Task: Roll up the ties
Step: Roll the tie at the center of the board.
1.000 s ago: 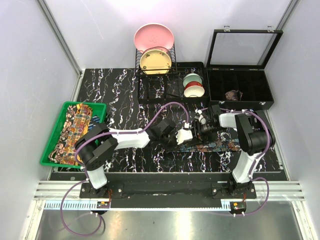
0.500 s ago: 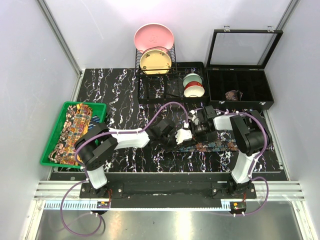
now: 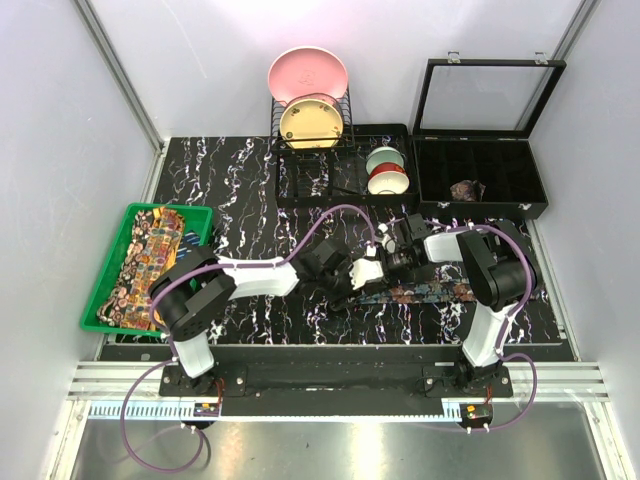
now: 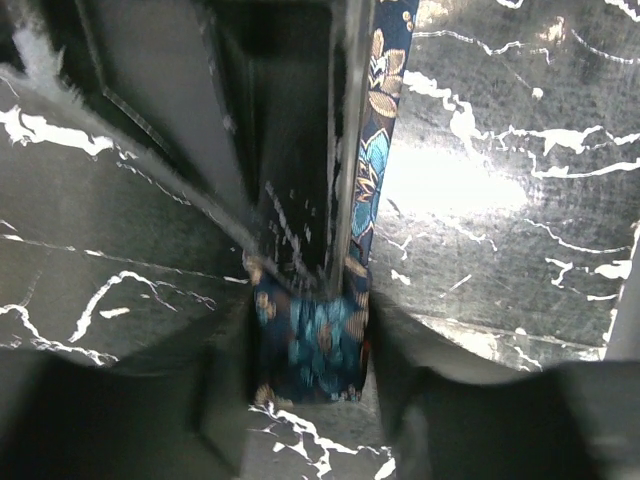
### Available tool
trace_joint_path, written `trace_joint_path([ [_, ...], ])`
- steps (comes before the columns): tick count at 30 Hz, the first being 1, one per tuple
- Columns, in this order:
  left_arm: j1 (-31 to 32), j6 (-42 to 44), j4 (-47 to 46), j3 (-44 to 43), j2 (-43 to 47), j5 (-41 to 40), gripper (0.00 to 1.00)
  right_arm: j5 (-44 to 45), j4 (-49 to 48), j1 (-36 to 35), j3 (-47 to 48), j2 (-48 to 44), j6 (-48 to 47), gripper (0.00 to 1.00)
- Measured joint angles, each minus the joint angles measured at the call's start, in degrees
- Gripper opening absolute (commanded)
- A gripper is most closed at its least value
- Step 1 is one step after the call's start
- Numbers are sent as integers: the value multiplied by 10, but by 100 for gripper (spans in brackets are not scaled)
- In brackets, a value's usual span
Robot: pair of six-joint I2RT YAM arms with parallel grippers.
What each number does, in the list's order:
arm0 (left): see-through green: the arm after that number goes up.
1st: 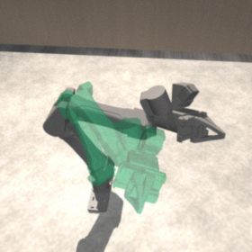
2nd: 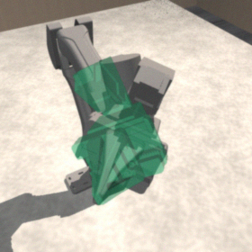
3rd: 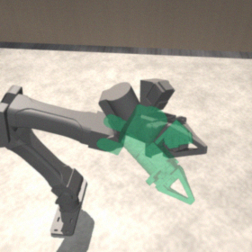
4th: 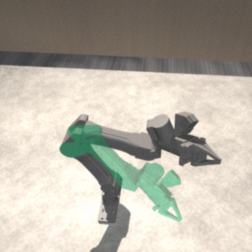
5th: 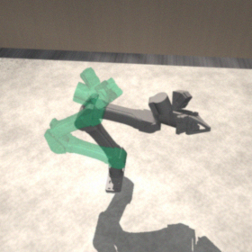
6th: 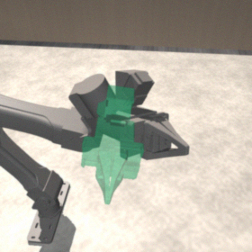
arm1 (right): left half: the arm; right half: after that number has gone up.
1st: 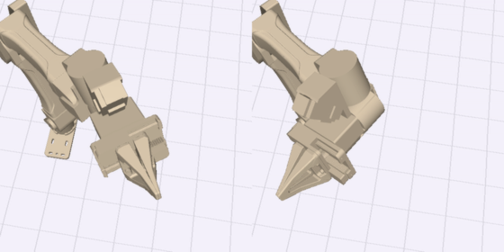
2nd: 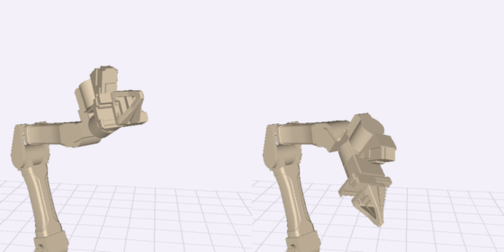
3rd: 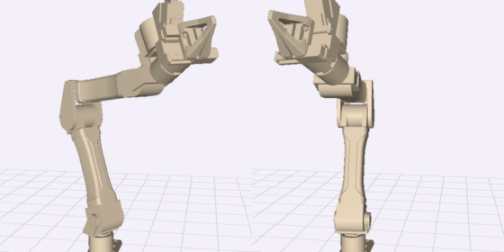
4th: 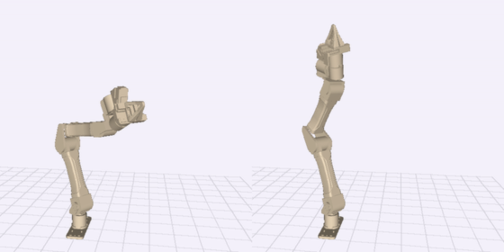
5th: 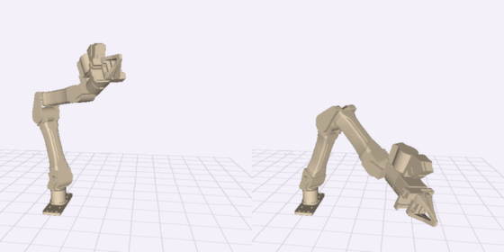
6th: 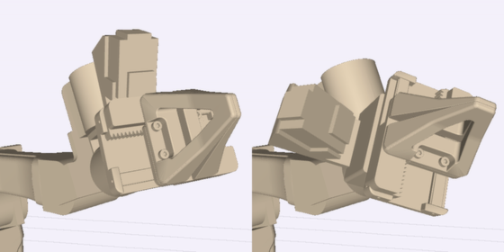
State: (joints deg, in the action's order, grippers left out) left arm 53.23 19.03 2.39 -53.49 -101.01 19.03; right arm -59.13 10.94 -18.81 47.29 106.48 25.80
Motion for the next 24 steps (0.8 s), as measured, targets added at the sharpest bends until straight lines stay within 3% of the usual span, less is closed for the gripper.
trace_joint_path([
  [14,0,-15,3,5,34,8,81,66,108,23,14,4,-68,0],
  [24,0,-8,-42,22,46,29,75,93,162,24,42,17,-92,0],
])
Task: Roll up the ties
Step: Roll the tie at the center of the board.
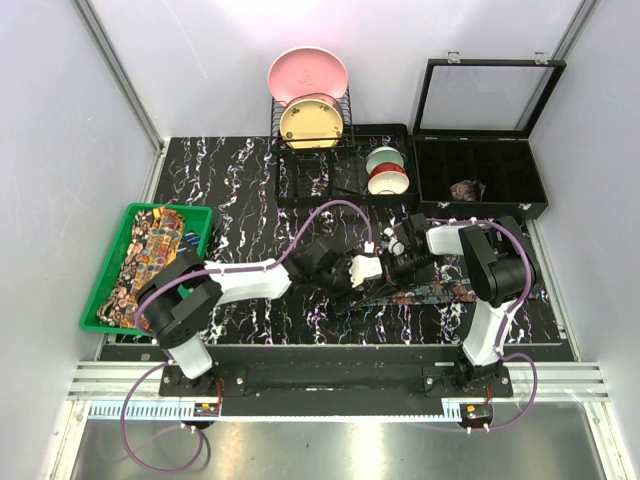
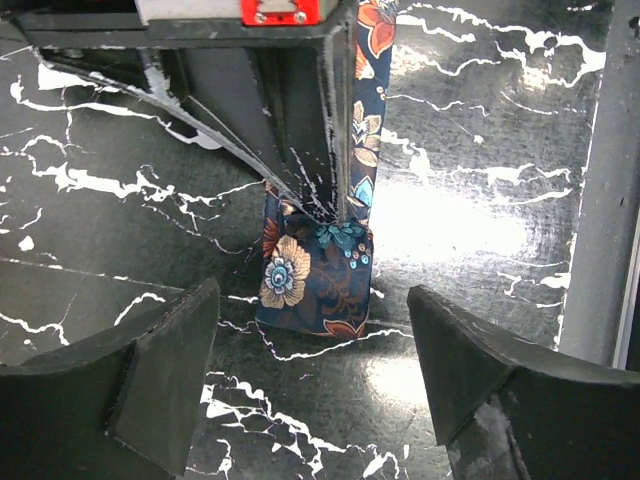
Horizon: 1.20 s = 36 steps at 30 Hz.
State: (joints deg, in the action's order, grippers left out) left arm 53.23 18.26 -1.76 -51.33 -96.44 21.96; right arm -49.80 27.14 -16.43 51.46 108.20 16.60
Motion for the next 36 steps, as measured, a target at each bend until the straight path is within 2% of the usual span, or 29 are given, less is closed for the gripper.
trace_joint_path([
  [9,0,19,-34,3,-32,22,56,-2,20,0,16,15,-14,0],
  [12,0,22,-36,0,-50,26,45,-3,21,1,17,16,-18,0],
  [13,0,25,-34,-4,-57,27,34,-4,21,1,17,16,-18,0],
  [16,0,33,-16,-23,-70,29,23,-5,20,2,17,16,-19,0],
  [18,0,37,-4,-32,-73,28,20,-7,19,3,16,16,-19,0],
  [20,0,40,5,-37,-74,27,16,-8,17,3,15,16,-17,16],
  [22,1,43,11,-40,-75,26,14,-11,12,5,11,12,-14,24],
  [23,1,45,15,-42,-76,24,13,-12,11,5,10,11,-13,33],
  [24,2,46,18,-44,-76,23,13,-13,12,10,8,7,-14,36],
  [31,5,53,24,-46,-76,16,13,-32,10,49,-6,-66,-13,38],
  [36,5,55,28,-49,-76,13,13,-66,-19,48,-19,-81,-1,41],
])
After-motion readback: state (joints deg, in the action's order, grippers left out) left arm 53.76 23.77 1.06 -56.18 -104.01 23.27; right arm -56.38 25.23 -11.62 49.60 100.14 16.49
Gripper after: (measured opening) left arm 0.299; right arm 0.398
